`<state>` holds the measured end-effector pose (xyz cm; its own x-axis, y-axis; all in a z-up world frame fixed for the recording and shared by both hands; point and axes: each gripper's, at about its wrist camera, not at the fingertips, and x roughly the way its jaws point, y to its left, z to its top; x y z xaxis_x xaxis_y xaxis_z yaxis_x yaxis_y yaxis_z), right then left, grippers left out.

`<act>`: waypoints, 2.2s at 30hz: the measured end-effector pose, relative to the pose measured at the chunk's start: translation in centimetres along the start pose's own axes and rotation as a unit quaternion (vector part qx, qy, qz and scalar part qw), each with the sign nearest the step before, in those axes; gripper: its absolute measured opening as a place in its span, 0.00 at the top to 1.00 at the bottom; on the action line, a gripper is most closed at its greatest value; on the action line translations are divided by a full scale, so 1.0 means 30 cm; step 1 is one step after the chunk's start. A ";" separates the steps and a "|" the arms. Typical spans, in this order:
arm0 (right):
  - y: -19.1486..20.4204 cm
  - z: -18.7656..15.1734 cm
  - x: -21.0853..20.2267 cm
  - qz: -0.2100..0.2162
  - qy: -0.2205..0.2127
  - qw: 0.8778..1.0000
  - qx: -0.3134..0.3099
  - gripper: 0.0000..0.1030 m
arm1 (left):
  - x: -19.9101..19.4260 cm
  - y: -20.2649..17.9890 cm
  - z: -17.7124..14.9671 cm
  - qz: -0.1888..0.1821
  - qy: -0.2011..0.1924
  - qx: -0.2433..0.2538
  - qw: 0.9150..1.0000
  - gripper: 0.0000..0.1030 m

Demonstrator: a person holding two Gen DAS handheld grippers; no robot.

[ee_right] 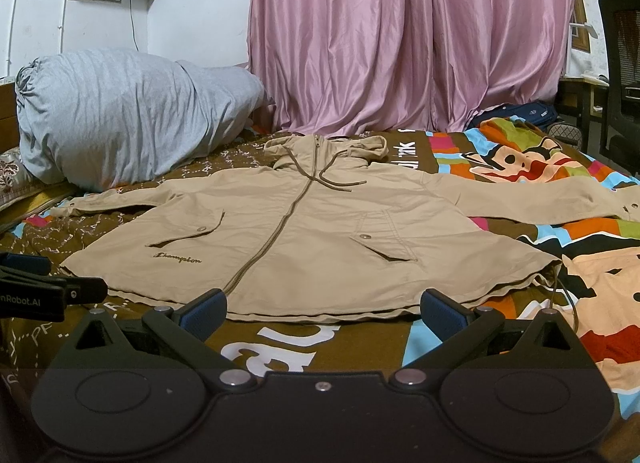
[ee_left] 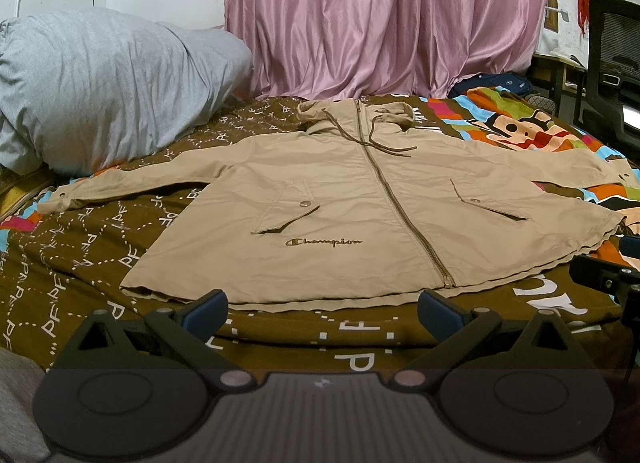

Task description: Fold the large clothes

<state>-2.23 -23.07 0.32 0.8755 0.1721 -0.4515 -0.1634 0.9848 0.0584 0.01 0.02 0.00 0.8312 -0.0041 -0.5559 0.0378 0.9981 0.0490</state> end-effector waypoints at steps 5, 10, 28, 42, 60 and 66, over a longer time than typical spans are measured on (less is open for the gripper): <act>0.000 0.000 0.001 0.000 0.000 1.000 0.000 0.00 | -0.001 0.000 0.000 0.000 0.000 0.000 1.000 0.00; 0.000 0.000 0.001 0.000 0.000 1.000 0.001 0.00 | -0.002 -0.001 -0.001 0.000 0.001 0.000 1.000 0.00; -0.008 0.001 0.003 -0.005 0.000 1.000 0.003 0.00 | 0.032 -0.014 -0.043 0.006 0.009 0.002 1.000 0.00; -0.201 0.075 -0.035 -0.028 0.007 0.989 0.147 0.00 | 0.124 -0.084 0.105 -0.001 0.009 0.053 0.999 0.00; -1.171 0.357 0.233 -0.193 0.029 0.933 0.302 0.05 | 0.510 0.061 0.276 0.027 -0.010 0.001 1.000 0.00; -1.412 0.321 0.340 -0.216 0.026 0.888 0.404 0.06 | 0.585 0.151 0.263 0.021 0.021 -0.060 0.998 0.00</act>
<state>18.00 -62.83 1.81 0.7514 -0.2068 -0.6267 0.5814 0.6565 0.4805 19.14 3.99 -2.98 0.8068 0.0383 -0.5896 -0.0651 0.9976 -0.0243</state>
